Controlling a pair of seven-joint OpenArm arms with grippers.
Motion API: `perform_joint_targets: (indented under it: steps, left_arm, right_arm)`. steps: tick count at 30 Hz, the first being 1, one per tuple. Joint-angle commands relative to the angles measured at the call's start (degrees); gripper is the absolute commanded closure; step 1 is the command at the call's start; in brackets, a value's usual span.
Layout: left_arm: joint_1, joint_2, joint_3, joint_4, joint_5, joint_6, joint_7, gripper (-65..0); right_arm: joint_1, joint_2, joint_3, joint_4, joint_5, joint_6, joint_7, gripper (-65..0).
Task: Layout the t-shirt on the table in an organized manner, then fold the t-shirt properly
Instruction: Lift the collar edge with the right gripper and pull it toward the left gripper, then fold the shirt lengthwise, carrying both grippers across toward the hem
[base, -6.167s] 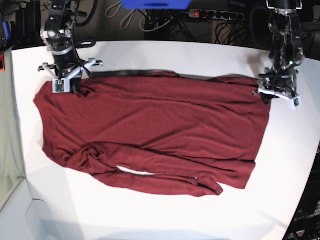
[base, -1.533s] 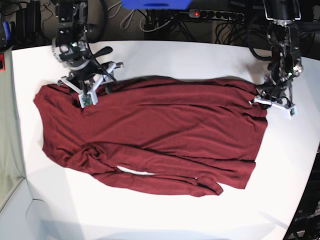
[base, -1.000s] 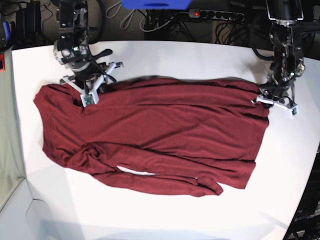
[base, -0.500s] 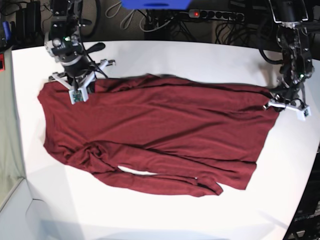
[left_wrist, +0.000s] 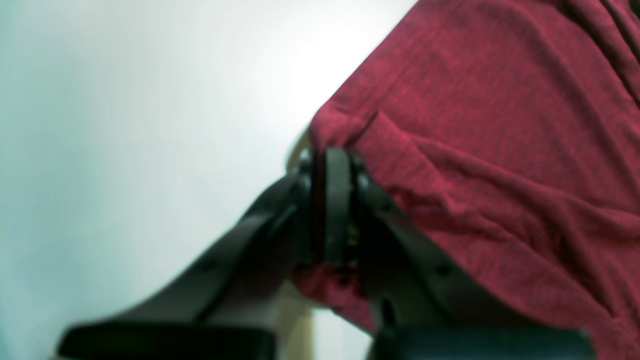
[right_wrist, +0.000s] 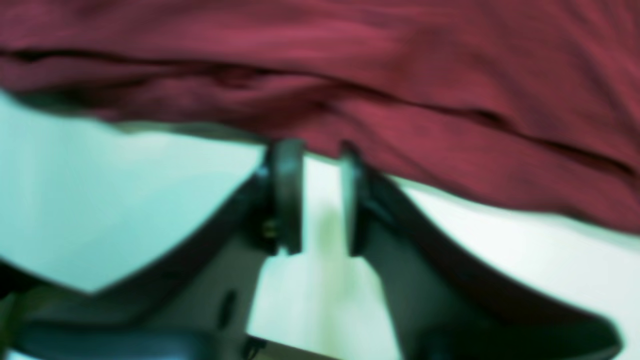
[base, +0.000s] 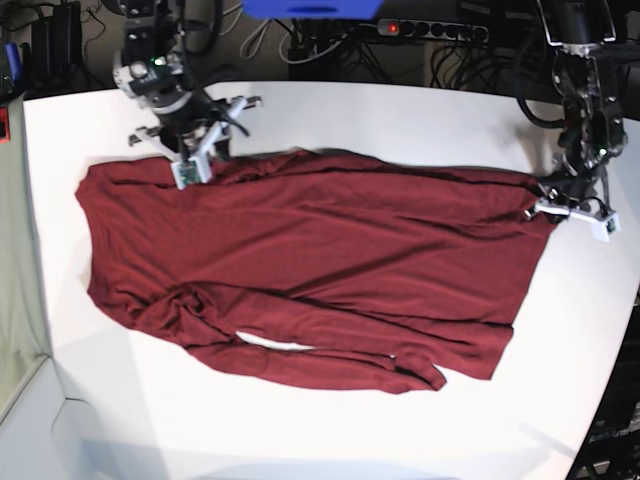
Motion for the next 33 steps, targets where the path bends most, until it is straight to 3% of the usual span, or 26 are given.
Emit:
perform_joint_targets:
  steps: [1, 8, 13, 19, 29, 33]
  left_arm:
    - [-0.8, -0.9, -0.3, 0.8, 0.1, 0.2, -0.9, -0.1]
    - [-0.8, -0.9, -0.3, 0.7, 0.1, 0.2, -0.9, -0.1]
    - [-0.8, -0.9, -0.2, 0.6, 0.2, 0.2, -0.9, -0.1]
    - [-0.8, -0.9, -0.3, 0.6, 0.2, 0.2, -1.1, -0.1]
    - [-0.8, -0.9, -0.4, 0.6, 0.3, 0.2, -1.2, -0.1]
    - [-0.8, -0.9, -0.4, 0.5, 0.3, 0.2, -1.2, -0.1]
  right_arm:
    - [0.0, 0.0, -0.5, 1.4, 0.3, -0.3, 1.1, -21.8]
    - [2.0, -0.3, -2.7, 0.4, 0.3, -0.3, 1.0, -40.2]
    - [3.6, -0.3, -2.7, -2.2, 0.4, -0.3, 1.0, -47.2]
    - [4.7, -2.5, -2.8, -3.8, 0.4, -0.3, 1.0, -47.3]
    - [6.3, -3.4, -2.8, -7.1, 0.4, -0.4, 1.1, -47.1]
    - [6.4, -3.5, -2.8, -9.0, 0.4, -0.4, 1.4, -42.2]
